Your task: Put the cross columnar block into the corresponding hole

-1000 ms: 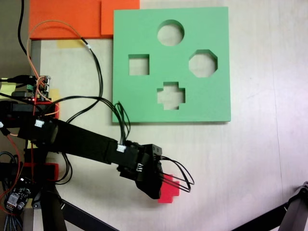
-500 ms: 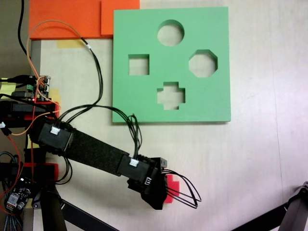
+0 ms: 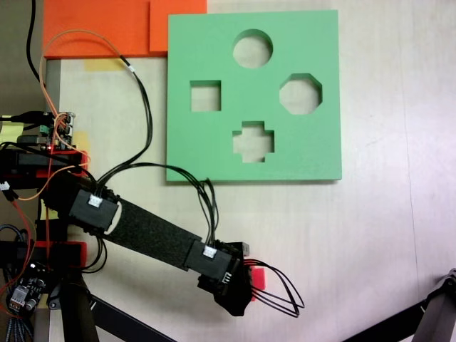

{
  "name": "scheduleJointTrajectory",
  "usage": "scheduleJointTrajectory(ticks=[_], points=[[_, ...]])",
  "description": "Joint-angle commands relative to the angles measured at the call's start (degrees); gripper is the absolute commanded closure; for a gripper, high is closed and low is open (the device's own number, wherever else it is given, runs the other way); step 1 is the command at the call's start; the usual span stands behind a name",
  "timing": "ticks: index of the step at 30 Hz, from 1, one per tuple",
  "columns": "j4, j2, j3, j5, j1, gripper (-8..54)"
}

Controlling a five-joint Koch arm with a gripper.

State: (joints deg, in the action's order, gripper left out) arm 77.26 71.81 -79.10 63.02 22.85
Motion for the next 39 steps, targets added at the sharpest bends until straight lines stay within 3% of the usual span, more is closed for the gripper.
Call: scheduleJointTrajectory(ticks=[1, 5, 11, 19, 22, 30, 39], points=[[0.4, 0.4, 2.3, -0.1, 0.4, -6.6], [0.4, -1.8, 2.2, -1.1, -0.1, -4.7], [0.4, -3.2, 1.9, -1.6, 0.2, 14.5], [0.9, -4.4, -0.6, -1.0, 0.9, 20.3], [3.2, -4.8, -0.6, -1.1, 1.8, 28.8], [8.0, 2.6, -0.4, -0.7, 0.5, 28.9], [13.4, 15.8, 0.3, 7.6, -6.9, 28.9]])
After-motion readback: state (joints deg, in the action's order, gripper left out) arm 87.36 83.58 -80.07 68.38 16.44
